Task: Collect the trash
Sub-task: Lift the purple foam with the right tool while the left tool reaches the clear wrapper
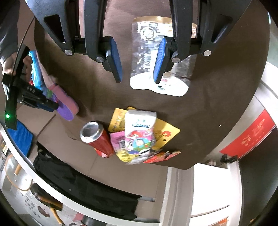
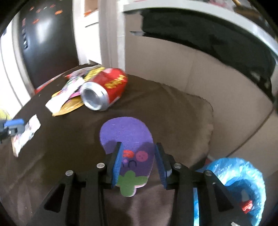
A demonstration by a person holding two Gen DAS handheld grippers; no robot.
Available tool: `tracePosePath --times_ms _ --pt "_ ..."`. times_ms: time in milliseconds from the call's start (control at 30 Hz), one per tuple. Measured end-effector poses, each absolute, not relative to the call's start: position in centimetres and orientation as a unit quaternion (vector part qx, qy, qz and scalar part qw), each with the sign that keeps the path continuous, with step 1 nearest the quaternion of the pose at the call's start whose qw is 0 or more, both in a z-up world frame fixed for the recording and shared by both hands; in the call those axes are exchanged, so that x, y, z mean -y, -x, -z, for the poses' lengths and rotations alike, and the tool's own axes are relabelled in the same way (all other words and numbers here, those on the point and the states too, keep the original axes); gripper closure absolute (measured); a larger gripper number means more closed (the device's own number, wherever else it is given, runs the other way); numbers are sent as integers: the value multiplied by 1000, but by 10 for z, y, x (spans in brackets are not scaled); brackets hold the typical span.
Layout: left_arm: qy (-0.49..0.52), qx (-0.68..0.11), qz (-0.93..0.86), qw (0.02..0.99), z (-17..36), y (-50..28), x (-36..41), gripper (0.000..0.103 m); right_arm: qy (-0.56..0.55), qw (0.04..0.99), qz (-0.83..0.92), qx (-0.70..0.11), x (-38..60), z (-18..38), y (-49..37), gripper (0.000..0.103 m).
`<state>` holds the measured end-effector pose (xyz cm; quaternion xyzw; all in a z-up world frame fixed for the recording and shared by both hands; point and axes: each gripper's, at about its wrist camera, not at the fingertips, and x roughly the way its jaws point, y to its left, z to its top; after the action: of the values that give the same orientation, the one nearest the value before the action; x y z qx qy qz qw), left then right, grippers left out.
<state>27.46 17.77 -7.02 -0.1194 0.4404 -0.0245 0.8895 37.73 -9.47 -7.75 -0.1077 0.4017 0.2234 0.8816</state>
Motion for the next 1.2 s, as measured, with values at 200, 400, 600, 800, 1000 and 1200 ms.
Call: tracePosePath --times_ms 200,400,600,800,1000,1200 --pt "128 -448 34 884 74 -282 -173 65 -9 854 -263 -450 124 88 -405 63" --pt "119 -458 42 880 77 -290 -161 65 -76 819 -294 -486 125 98 -411 57" --pt "122 -456 43 880 77 -289 -164 65 -18 818 -341 -464 93 81 -377 66" --pt "114 -456 62 880 76 -291 -150 65 51 818 -392 -418 45 59 -323 68" --pt "121 -449 59 883 74 -283 -160 65 69 832 -370 -408 27 58 -319 69" --pt "143 -442 45 884 75 -273 -186 65 145 894 -225 -359 15 56 -324 68"
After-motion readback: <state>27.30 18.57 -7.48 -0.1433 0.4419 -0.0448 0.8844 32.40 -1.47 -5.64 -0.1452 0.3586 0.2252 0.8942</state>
